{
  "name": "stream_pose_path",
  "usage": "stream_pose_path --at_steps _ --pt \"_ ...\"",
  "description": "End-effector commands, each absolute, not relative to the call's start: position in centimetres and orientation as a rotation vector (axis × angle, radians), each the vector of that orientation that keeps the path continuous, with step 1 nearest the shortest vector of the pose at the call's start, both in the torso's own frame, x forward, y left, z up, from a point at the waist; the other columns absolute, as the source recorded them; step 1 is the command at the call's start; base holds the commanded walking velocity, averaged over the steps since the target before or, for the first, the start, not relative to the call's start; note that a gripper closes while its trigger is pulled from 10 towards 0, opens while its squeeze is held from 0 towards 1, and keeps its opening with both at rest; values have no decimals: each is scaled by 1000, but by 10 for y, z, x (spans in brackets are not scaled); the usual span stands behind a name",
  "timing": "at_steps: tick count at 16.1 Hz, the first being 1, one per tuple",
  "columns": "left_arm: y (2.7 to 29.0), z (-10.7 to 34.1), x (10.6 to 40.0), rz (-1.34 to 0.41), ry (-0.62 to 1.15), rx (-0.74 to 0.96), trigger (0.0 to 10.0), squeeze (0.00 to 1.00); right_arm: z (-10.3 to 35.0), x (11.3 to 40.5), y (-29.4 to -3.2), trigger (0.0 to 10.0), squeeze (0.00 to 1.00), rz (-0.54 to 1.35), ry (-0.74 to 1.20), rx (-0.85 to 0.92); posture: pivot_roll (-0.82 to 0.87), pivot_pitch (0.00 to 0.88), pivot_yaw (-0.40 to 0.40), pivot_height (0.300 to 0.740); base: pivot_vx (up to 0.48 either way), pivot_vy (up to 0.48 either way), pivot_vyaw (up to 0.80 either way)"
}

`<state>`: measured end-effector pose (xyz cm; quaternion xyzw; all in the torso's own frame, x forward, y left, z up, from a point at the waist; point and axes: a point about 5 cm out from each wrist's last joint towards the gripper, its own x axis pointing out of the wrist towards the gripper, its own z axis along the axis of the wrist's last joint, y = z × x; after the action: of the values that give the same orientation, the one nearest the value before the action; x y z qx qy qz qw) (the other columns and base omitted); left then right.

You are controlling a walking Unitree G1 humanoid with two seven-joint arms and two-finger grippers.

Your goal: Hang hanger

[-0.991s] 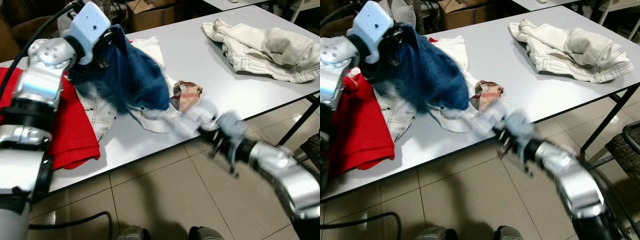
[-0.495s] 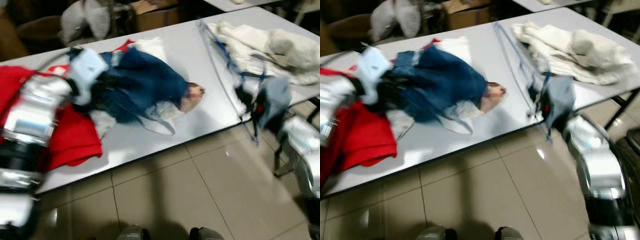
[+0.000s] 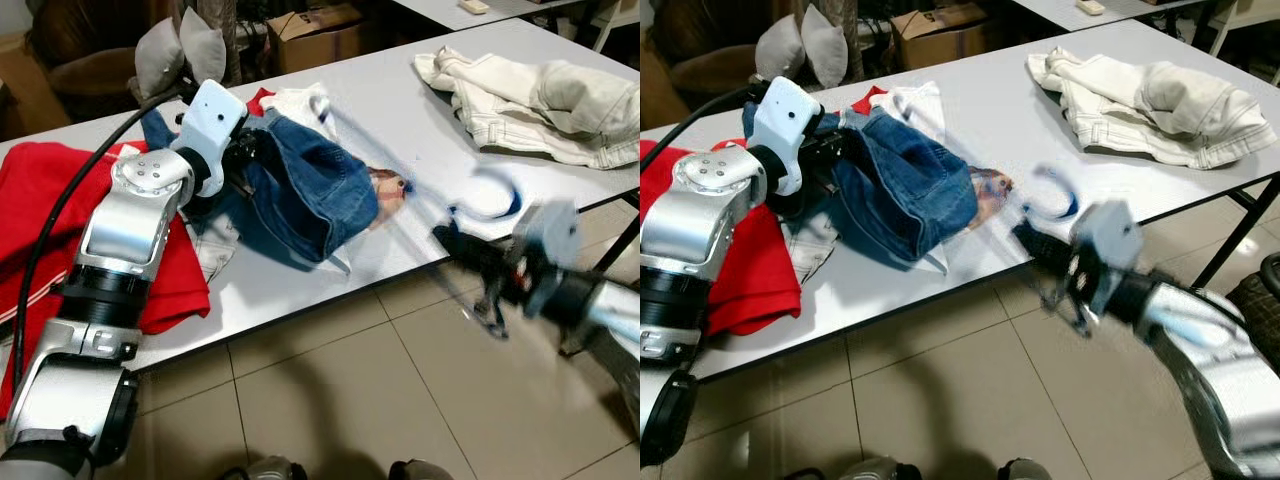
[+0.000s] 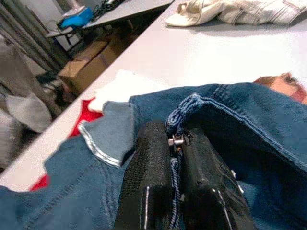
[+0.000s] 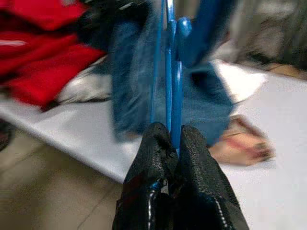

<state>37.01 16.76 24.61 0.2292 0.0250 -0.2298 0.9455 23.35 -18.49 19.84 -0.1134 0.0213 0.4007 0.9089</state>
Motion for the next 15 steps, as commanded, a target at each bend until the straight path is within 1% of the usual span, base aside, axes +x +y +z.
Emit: stream_pose_path --at_steps 1,4,5,7,8,11,15 --pt "173 259 374 -422 21 534 0 0 199 223 -177 10000 0 918 76 -221 -138 57 146 740 0 0 0" --pt "174 265 376 -429 16 452 0 0 189 217 -171 10000 0 971 159 -215 -135 58 145 740 0 0 0" --pt "174 269 374 -445 6 427 0 0 178 223 -170 10000 0 919 210 -242 -127 57 136 740 0 0 0" --pt "174 270 372 -455 5 432 0 0 174 228 -170 10000 0 877 227 -248 -127 57 136 740 0 0 0" --pt "174 270 367 -473 6 452 0 0 167 231 -169 10000 0 850 269 -229 -120 57 130 740 0 0 0" --pt "176 274 366 -456 -6 436 0 0 153 229 -164 10000 0 882 355 -230 -113 57 121 740 0 0 0" --pt "173 275 365 -477 -6 422 0 0 151 231 -166 10000 0 858 369 -246 -115 57 122 740 0 0 0"
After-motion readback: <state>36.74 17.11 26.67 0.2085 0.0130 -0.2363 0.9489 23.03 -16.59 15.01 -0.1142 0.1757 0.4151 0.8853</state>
